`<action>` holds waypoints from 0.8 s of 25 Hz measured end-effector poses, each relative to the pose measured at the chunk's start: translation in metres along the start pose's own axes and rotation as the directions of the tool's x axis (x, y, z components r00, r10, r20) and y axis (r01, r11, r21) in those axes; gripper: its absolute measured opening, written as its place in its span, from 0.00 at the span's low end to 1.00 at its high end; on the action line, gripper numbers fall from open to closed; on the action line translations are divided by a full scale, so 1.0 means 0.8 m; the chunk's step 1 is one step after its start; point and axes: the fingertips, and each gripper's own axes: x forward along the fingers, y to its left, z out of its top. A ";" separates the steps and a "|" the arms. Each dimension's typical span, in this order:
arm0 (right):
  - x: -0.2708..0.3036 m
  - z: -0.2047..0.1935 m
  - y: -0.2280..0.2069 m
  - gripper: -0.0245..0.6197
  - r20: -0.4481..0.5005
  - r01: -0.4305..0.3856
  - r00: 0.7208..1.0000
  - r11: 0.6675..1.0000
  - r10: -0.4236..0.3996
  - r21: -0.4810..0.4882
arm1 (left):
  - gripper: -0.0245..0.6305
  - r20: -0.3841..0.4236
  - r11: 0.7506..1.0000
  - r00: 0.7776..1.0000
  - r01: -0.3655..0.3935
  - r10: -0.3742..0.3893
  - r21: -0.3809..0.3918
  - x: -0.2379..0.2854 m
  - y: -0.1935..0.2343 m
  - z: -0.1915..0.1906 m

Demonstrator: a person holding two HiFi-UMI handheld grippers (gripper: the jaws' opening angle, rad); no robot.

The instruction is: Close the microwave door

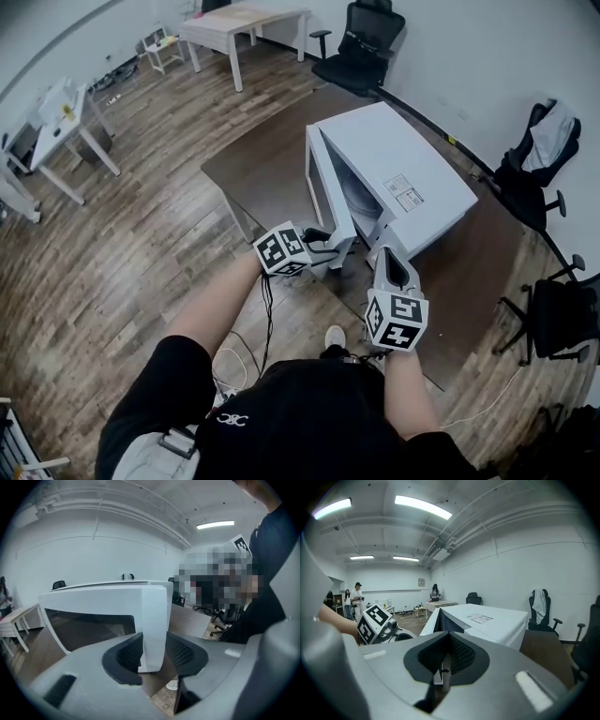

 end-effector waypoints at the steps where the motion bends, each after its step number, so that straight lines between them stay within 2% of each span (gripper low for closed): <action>1: -0.001 -0.001 -0.004 0.05 0.000 0.007 1.000 1.000 -0.007 0.002 | 0.28 0.001 1.000 1.000 0.004 -0.004 0.001 0.006 0.000 0.003; 9: -0.009 -0.003 -0.036 0.05 0.001 0.060 0.998 0.998 -0.060 0.022 | 0.29 0.003 0.999 1.000 0.002 -0.002 0.033 0.044 0.004 0.025; 11: -0.011 -0.005 -0.043 0.05 -0.001 0.070 0.998 0.997 -0.070 0.025 | 0.26 0.004 0.999 1.000 0.003 -0.003 0.041 0.053 0.004 0.029; 20: -0.022 -0.009 -0.070 0.05 -0.001 0.099 0.995 0.994 -0.099 0.037 | 0.25 0.014 1.000 1.000 -0.020 0.020 0.012 0.085 0.012 0.047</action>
